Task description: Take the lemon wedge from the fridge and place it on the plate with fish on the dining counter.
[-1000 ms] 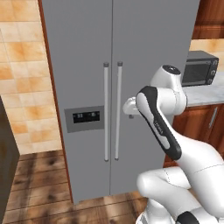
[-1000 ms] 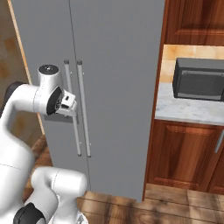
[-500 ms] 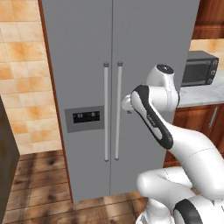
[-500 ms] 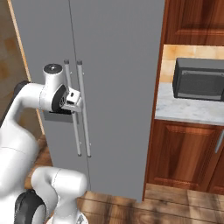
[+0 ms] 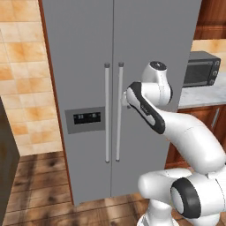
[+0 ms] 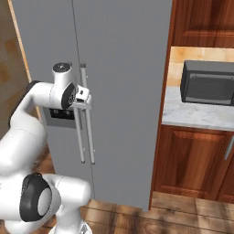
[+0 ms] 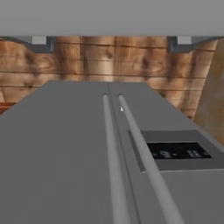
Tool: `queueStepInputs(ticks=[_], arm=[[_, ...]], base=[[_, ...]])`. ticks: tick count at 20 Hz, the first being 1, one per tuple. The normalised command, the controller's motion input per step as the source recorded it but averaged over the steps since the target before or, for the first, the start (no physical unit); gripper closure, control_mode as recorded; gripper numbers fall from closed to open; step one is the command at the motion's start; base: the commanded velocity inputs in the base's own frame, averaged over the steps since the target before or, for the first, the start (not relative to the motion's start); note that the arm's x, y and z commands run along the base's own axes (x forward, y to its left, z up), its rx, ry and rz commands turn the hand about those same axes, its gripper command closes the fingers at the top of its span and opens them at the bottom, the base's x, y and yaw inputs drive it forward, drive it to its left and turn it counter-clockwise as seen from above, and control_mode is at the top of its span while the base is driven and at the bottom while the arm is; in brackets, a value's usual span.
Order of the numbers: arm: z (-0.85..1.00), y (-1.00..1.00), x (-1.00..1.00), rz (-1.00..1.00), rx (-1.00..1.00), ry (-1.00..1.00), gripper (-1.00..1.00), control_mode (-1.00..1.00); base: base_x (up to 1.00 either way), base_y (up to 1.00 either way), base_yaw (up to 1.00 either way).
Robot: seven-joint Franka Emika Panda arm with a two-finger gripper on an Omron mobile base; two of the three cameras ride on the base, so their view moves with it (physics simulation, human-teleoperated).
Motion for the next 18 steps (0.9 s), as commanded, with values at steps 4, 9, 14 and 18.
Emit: queueStepInputs(ticks=[4,9,14,18], arm=[[-0.16,0.00,0.74,0.00,-0.09,-0.10,-1.00,-1.00],[-0.48,0.00,0.25,0.03,-0.02,-0.24,-1.00,-1.00],[-0.27,0.05,0.01,0.03,0.00,-0.29,-1.00,-1.00],[-0.13,0.03,0.10,0.01,0.00,-0.28,-1.00,-1.00]], base=[[0.00,0.00,0.00],[0.00,0.00,0.00],[0.00,0.00,0.00],[0.00,0.00,0.00]])
